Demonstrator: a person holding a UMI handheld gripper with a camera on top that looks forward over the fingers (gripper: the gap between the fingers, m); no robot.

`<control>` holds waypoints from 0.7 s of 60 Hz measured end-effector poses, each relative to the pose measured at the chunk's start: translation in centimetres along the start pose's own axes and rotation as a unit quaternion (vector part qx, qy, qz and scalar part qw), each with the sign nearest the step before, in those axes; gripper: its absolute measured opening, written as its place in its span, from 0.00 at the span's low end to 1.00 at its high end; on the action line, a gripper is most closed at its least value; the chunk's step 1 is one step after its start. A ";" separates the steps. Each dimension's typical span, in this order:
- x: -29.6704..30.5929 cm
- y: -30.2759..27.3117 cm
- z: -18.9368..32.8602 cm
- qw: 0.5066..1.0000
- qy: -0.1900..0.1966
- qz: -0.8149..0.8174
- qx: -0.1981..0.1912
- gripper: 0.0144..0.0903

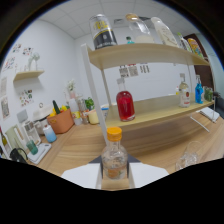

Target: Make me a cup of Mount Fuji.

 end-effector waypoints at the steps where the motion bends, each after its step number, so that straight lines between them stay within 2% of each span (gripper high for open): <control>1: 0.1 0.8 0.3 1.000 0.004 -0.008 -0.008 0.28; 11: 0.6 6.5 2.4 0.996 0.025 -0.052 -0.073 0.28; 23: 0.5 8.8 3.7 0.991 0.035 -0.078 -0.105 0.28; 37: 0.8 11.2 4.1 0.982 0.052 -0.073 -0.169 0.29; 42: 0.7 11.1 4.1 0.982 0.051 -0.069 -0.168 0.29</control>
